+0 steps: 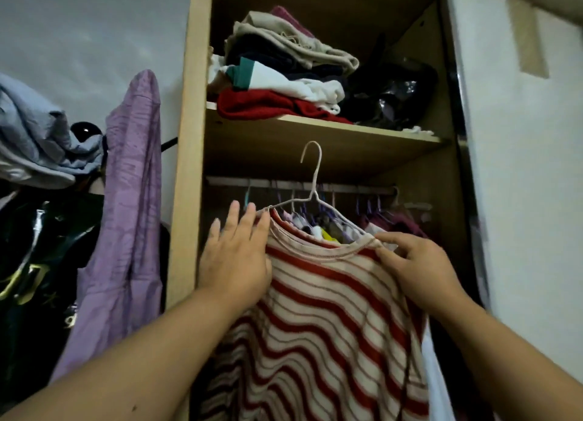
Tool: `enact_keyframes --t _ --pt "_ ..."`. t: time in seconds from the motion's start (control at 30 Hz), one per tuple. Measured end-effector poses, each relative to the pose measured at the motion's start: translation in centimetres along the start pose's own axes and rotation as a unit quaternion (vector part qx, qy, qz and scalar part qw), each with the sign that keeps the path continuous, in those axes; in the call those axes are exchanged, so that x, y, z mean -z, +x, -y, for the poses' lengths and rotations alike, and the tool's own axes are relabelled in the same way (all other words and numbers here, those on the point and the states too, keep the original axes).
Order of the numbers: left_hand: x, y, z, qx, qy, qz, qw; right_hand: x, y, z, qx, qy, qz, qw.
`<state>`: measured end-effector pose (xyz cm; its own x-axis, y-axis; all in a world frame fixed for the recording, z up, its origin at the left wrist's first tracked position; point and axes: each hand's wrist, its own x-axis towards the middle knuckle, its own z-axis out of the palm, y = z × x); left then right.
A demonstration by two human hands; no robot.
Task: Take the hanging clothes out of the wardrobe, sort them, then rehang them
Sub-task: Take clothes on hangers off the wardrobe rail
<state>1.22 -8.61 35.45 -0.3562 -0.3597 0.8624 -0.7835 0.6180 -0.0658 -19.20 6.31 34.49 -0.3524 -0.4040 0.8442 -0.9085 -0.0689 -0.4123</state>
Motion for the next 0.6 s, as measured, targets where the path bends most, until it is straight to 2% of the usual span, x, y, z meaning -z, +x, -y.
enact_keyframes --t 0.13,0.27,0.43,0.5,0.6 --pt "-3.4 -0.8 -3.7 0.010 -0.127 0.068 0.990 5.6 -5.4 -1.7 -0.046 0.007 0.025 0.999" --pt "-8.0 -2.0 -7.1 0.026 -0.242 0.162 0.956 10.5 -11.0 -2.4 -0.104 -0.037 0.035 0.993" --pt "-12.5 -5.6 -14.6 -0.074 -0.400 0.225 0.885 15.9 -18.5 -3.3 -0.205 -0.157 0.037 0.965" --pt "-12.7 -7.7 -18.1 -0.100 -0.457 0.255 0.846 17.7 -21.8 -3.3 -0.248 -0.222 0.019 0.943" --pt "-12.9 -11.5 -22.9 -0.142 -0.525 0.285 0.789 19.8 -26.8 -2.9 -0.319 -0.324 0.009 0.891"
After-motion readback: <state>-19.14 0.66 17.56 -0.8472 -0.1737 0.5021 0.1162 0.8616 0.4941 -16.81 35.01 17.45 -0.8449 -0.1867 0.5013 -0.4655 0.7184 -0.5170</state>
